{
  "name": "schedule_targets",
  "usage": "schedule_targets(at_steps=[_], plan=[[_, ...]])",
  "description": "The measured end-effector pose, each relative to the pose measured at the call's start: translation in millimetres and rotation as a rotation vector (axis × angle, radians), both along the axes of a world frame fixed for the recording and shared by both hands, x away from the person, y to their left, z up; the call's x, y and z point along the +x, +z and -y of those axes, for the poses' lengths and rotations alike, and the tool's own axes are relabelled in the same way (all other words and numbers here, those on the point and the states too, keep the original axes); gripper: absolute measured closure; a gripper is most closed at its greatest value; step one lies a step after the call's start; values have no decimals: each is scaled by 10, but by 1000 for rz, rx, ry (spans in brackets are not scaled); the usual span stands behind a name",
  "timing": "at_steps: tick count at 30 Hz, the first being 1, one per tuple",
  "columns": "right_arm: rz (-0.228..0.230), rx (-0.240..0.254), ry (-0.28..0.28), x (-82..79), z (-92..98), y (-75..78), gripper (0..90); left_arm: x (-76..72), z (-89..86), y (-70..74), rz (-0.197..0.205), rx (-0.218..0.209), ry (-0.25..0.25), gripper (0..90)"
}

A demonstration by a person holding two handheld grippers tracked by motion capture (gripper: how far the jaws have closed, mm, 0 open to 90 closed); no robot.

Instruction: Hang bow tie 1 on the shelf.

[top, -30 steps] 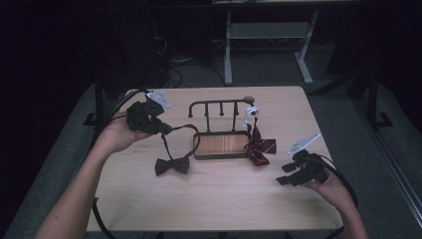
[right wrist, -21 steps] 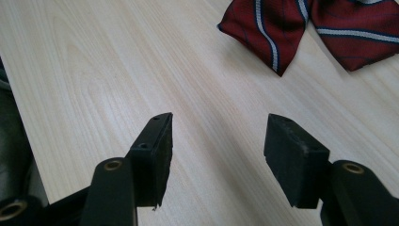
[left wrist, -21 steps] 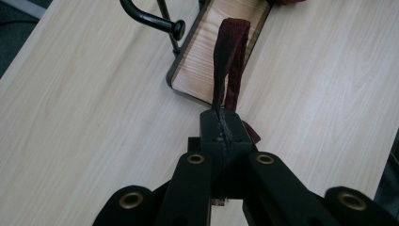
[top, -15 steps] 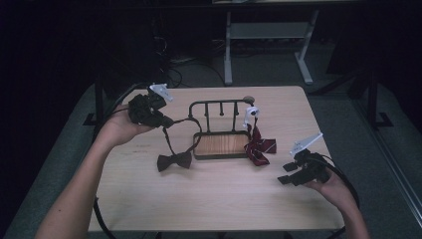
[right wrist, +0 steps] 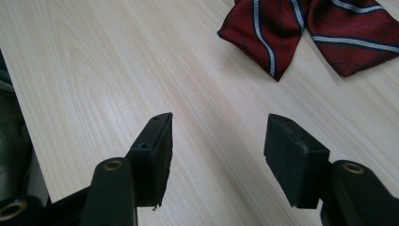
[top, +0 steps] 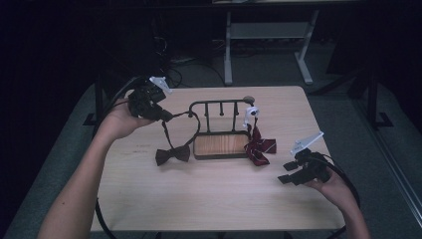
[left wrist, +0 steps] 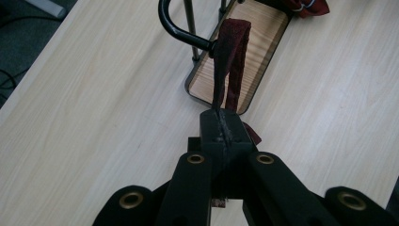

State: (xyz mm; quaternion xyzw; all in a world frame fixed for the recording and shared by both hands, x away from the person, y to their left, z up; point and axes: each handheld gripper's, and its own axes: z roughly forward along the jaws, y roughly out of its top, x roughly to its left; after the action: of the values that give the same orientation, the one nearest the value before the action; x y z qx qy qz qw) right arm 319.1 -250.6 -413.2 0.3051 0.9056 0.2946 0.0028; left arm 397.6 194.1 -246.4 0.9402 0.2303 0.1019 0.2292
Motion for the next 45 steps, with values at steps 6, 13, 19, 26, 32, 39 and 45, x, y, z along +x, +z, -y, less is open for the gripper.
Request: schedule_targets(at_steps=[6,13,19,26,32,39,45], plan=[[3,1,1,-9,-2,15,420,52,-1,-2,-6,3,14,900],[7,3,-2,-13,10,32,419,115,27,3,-12,14,20,900],[10,6,-7,-17,25,43,419,192,15,-26,-23,20,40,900],[10,8,-7,-20,30,50,419,274,1,-49,-36,39,56,900],[9,9,-6,-20,27,52,419,332,-15,-69,-47,48,75,900],[6,11,-5,-19,29,47,419,366,-3,-114,-55,62,80,899],[4,14,-2,-10,33,28,419,392,31,-156,-64,72,77,859]])
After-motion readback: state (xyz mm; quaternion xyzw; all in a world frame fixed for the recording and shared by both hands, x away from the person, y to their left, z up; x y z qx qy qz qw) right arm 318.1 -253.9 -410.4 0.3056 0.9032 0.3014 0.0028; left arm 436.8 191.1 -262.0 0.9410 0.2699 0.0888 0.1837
